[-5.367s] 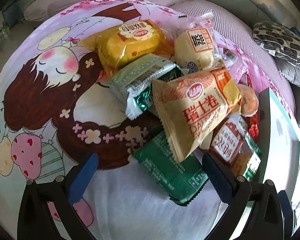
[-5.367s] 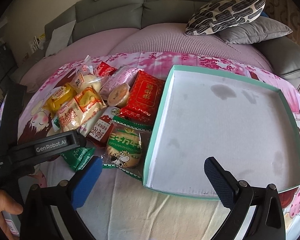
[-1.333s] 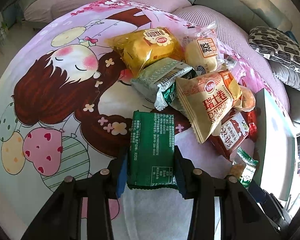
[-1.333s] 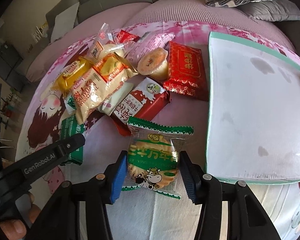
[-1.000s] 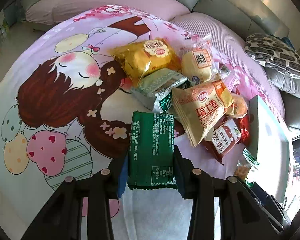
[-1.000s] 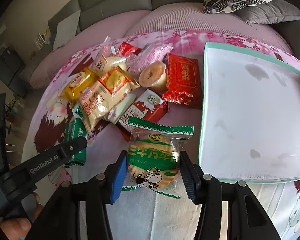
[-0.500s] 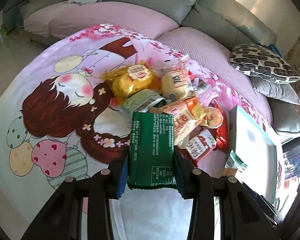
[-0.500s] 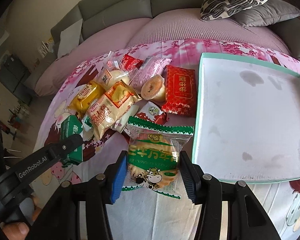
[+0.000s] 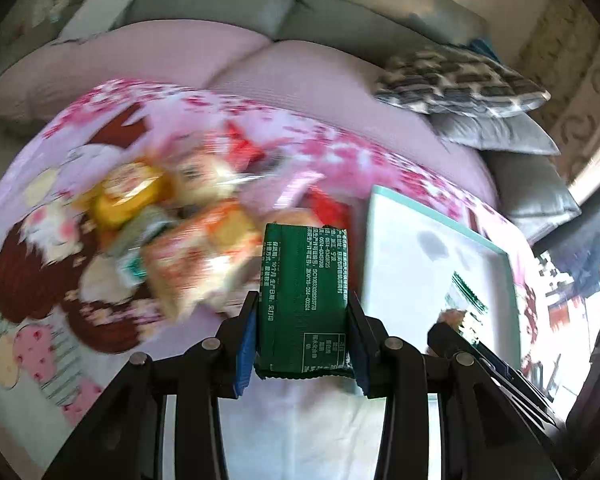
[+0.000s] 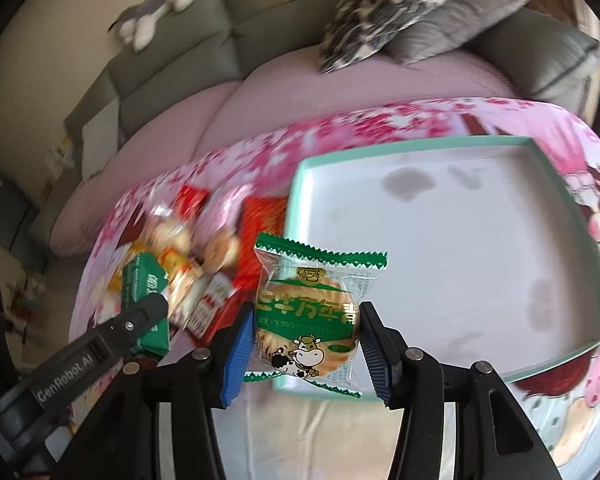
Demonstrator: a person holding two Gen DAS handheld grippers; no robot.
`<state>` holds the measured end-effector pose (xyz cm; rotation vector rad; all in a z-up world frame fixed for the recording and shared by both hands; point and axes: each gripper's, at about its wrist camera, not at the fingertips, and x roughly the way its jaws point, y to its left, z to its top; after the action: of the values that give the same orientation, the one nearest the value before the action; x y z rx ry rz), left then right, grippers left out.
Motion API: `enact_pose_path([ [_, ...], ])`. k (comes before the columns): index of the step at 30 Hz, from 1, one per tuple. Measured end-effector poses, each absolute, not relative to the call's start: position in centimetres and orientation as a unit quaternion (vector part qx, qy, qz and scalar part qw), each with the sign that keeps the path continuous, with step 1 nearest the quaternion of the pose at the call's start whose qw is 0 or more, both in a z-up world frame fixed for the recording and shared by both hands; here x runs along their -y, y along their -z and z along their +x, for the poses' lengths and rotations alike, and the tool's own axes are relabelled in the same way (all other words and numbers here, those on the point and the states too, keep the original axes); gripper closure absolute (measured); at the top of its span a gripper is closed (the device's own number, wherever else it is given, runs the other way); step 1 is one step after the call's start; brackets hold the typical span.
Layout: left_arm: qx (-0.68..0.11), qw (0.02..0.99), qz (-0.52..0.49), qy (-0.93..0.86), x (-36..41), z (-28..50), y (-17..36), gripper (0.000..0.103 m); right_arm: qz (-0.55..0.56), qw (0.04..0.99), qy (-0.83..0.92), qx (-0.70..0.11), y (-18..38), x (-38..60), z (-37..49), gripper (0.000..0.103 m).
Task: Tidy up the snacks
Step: 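Lift the green pack with the left gripper while the right gripper carries the cookie packet over the tray, then lower the green pack into the tray and open the left gripper while the right gripper releases the cookie packet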
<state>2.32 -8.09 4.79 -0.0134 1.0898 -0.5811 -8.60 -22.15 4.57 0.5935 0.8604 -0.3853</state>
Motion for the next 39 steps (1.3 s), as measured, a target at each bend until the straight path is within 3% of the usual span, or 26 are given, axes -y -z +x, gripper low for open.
enact_pose_path([
  [17,-0.496,0.771,0.082,0.391,20.8,-2.0,-4.7,0.061,0.377,0.790,0.342,-0.343,-4.6,34.7,-17.5,0.049],
  [39,-0.521,0.746,0.129,0.393,22.6,-2.9,0.2,0.062,0.408,0.742,0.370,-0.381,-0.7,37.5,-19.0,0.049],
])
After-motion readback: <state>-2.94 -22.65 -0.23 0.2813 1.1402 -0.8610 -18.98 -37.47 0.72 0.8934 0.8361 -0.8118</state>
